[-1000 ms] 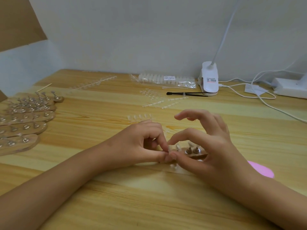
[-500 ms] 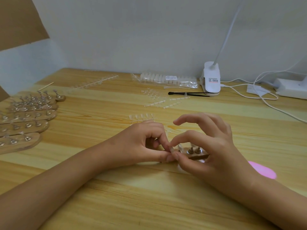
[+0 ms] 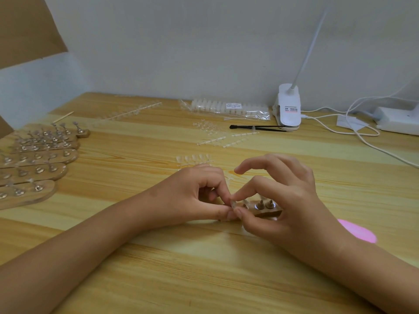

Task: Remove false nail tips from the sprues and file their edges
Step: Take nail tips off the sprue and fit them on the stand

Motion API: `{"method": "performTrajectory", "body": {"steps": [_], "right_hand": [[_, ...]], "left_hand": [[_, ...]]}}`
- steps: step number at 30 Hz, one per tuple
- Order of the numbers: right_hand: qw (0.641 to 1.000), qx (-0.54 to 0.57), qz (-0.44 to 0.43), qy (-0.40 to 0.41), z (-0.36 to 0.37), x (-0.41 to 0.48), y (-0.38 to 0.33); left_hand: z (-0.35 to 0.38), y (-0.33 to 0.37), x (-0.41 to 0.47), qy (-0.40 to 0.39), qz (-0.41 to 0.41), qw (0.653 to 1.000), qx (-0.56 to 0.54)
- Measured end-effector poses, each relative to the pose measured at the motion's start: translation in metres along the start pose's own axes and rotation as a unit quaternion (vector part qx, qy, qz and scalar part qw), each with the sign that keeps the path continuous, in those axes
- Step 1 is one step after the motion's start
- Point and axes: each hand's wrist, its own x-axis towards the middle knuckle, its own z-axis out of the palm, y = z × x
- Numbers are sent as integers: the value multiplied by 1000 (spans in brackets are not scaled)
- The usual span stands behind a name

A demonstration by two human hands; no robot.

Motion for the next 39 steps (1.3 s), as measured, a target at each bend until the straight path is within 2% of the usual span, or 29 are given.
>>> {"method": "performTrajectory", "body": {"steps": [27, 33, 37, 39], "right_hand": [[999, -32, -22, 27, 1, -2, 2], [997, -54, -49, 27, 1, -3, 3], [998, -19, -43, 30, -13, 0, 2], [996, 2, -45, 75, -36, 6, 7]], "left_hand": [[0, -2, 2, -1, 10, 1000, 9], [0, 1, 1, -4, 3, 1000, 15], [-1, 5, 0, 5, 25, 998, 63], [-3, 7, 0, 11, 36, 993, 116]]}}
